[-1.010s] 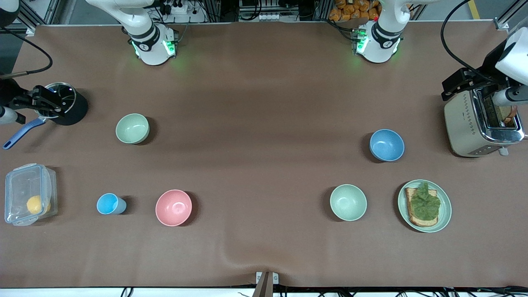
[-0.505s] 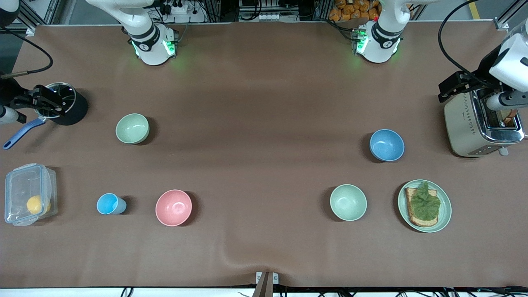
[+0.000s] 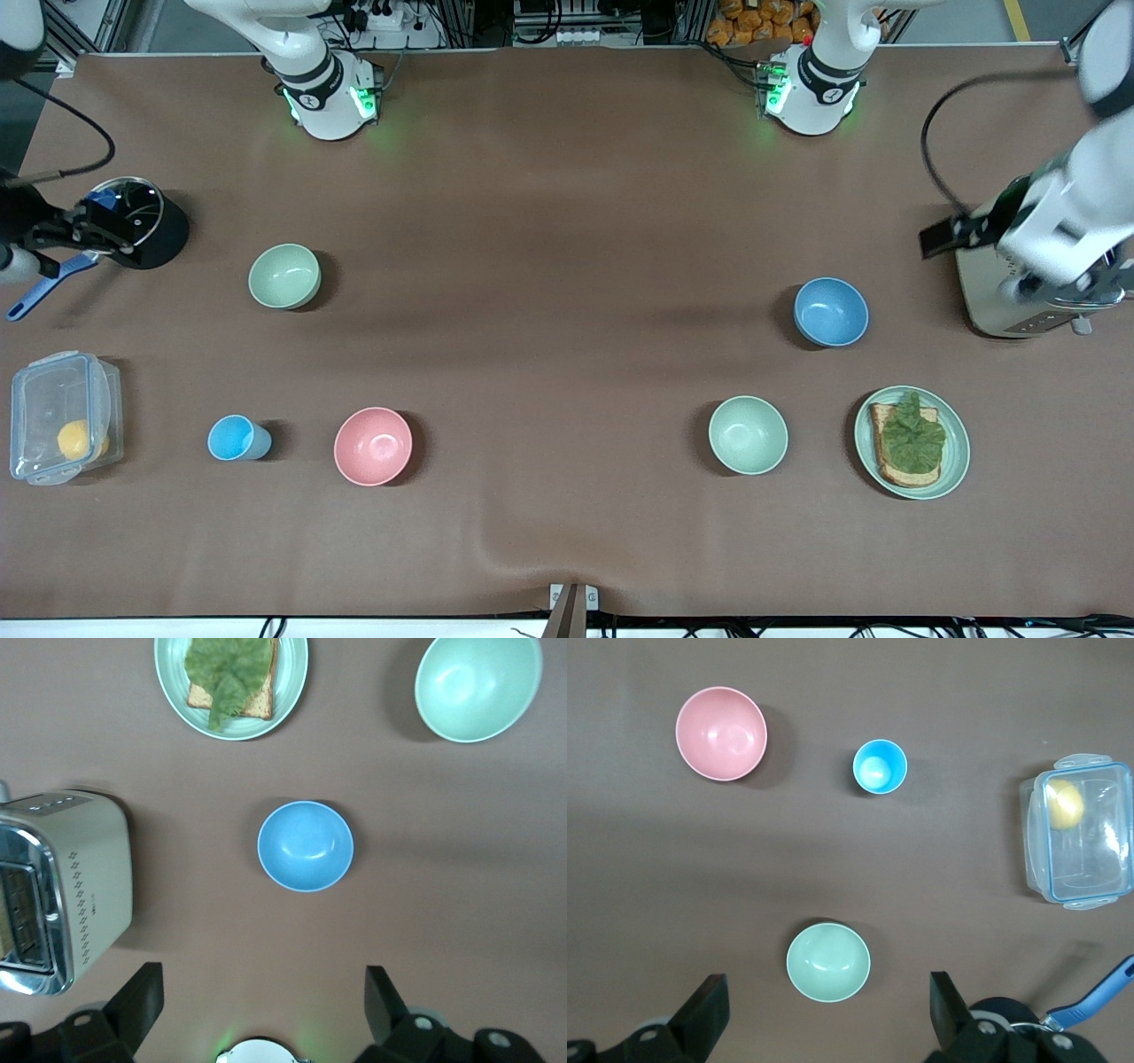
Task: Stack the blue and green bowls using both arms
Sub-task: 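Reach the right gripper to the green bowl while the left reaches the blue, then grasp the green bowl with the right gripper while the left grasps the blue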
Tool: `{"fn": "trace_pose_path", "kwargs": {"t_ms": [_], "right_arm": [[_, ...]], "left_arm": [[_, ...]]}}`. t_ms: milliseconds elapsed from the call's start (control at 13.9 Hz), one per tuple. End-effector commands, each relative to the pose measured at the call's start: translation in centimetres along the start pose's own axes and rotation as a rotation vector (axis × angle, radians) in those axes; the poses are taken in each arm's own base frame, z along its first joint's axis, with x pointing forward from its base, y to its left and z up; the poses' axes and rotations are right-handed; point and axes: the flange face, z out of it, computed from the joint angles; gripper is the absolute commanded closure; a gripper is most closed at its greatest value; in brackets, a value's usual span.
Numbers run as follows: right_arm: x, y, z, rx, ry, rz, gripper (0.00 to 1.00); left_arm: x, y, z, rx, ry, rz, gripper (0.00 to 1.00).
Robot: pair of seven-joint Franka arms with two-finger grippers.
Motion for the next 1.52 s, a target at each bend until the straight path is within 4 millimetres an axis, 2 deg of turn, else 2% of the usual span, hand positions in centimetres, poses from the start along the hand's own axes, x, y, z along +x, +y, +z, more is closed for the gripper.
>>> {"fn": "trace_pose_path", "kwargs": {"t_ms": [0, 72, 216, 361, 505, 577, 722, 1010, 1155, 1371, 1443], "right_arm": [[1.2, 0.5, 1.8, 0.011, -0.019, -0.005, 0.0], [1.4, 0.8, 2.7, 0.016, -0.038, 0.001, 0.0], [1.9, 0.9, 5.4, 0.029, -0.095, 0.012, 0.0], [0.6, 0.7, 8.2, 0.056, -0.138, 0.021, 0.0], [-0.8, 1.0, 10.3, 0.098, -0.157, 0.045, 0.0], [-1.7, 1.0, 11.0, 0.137, -0.154, 0.064, 0.0], [-3.8, 0.6, 12.9, 0.137, -0.127, 0.075, 0.0], [-9.1, -1.4, 18.1, 0.152, -0.074, 0.1, 0.0], [-10.4, -2.2, 20.1, 0.144, -0.062, 0.095, 0.0], [-11.4, -1.7, 22.1, 0.143, -0.069, 0.1, 0.0], [-12.0, -1.5, 23.3, 0.139, -0.068, 0.101, 0.0]], "left_arm": [[2.7, 0.4, 4.6, 0.017, -0.021, 0.028, 0.0], [3.3, -0.3, 7.0, 0.006, -0.004, 0.017, 0.0], [3.7, -0.3, 11.9, -0.002, 0.029, 0.018, 0.0], [3.5, -0.6, 16.4, 0.0, 0.042, 0.028, 0.0], [3.3, -3.1, 19.6, 0.008, 0.05, 0.056, 0.0], [3.2, -3.9, 21.0, 0.004, 0.044, 0.062, 0.0], [2.3, -4.0, 23.6, 0.001, 0.039, 0.073, 0.0], [1.2, -3.9, 28.3, -0.011, 0.055, 0.075, 0.0], [0.8, -4.4, 29.8, -0.018, 0.06, 0.067, 0.0], [0.8, -4.9, 31.3, -0.022, 0.05, 0.062, 0.0], [0.8, -4.8, 31.5, -0.022, 0.047, 0.064, 0.01]]}}
